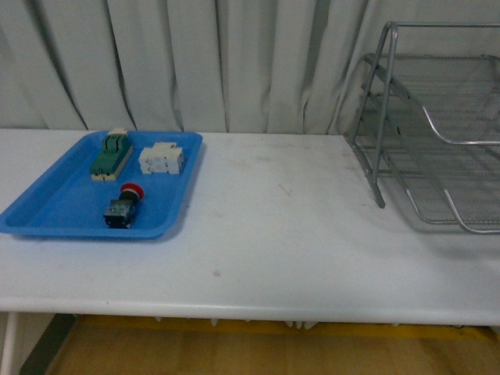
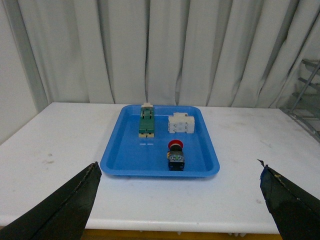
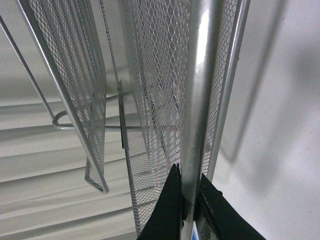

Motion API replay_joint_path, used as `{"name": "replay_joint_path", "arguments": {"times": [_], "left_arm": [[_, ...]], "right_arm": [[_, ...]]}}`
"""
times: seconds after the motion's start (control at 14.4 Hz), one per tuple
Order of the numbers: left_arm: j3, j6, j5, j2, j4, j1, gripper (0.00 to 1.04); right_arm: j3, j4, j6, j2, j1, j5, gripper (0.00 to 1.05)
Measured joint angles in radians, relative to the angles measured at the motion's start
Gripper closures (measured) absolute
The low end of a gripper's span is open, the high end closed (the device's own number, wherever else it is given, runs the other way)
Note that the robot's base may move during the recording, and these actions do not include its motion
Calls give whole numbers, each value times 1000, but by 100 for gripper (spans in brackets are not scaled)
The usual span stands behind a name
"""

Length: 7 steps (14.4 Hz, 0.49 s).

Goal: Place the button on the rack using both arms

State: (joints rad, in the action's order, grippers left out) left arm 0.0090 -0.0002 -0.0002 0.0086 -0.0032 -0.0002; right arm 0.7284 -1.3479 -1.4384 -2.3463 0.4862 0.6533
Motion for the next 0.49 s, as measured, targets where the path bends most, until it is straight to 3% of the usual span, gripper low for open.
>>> {"name": "replay_joint_path", "arguments": {"times": [0.49], "left_arm": [[0,0,0,0,0,0,7]], "right_arm": [[-19,21,1,4,7,0,73]]}}
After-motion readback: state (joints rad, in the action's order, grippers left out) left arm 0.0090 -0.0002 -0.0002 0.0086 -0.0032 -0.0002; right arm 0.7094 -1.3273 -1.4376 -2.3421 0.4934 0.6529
